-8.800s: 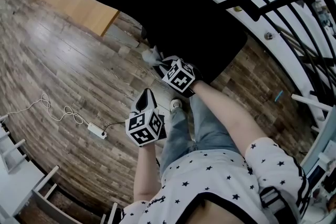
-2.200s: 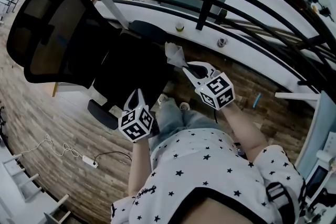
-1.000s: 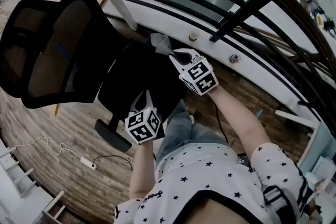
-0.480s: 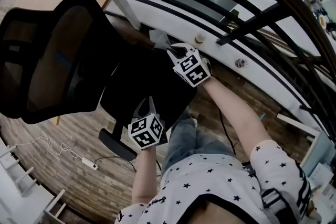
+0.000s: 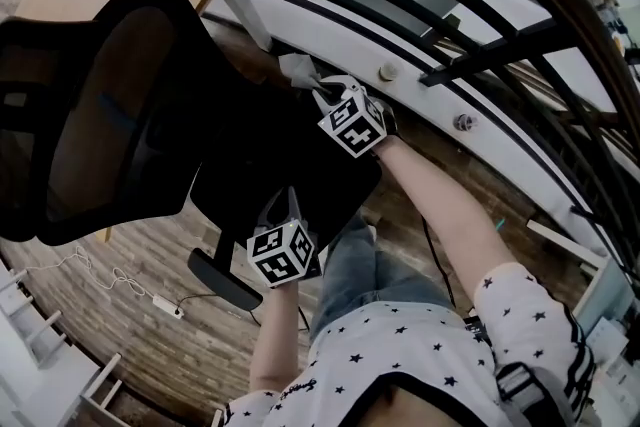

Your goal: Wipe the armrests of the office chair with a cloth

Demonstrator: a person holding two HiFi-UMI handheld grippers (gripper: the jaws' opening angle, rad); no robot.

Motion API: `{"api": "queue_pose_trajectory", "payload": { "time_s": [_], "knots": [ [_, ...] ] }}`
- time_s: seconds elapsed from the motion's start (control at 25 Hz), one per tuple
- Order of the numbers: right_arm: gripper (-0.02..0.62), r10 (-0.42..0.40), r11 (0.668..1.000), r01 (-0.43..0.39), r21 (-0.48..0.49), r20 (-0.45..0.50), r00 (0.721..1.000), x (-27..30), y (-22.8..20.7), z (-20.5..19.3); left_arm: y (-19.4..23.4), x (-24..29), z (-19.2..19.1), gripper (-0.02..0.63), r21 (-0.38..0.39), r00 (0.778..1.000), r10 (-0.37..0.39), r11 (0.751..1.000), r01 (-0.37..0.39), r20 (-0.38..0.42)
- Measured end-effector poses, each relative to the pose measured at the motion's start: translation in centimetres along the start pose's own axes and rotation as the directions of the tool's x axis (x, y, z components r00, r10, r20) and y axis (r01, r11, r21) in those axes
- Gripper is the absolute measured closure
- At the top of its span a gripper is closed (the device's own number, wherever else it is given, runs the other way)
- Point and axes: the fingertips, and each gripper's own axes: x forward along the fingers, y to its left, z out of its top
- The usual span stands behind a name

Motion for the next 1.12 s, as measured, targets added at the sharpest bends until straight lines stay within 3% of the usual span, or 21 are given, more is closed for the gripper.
{"api": "queue_pose_trajectory", "payload": {
  "time_s": [0.32,1.12],
  "knots": [
    [0.560,0.053,0.997,-0.057,-0.044,-0.086,0.995,2.3,1.7,-2.6,0.0,0.8,-0.7,0.600,-0.002,1.000,-0.008,1.000,0.008,-0.023],
    [0.558,0.075,0.992,-0.093,-0.087,-0.198,0.977,1.7,2.9,-5.9,-0.9,-0.1,-1.8,0.600,0.004,1.000,-0.017,1.000,0.017,-0.021]
  ]
}}
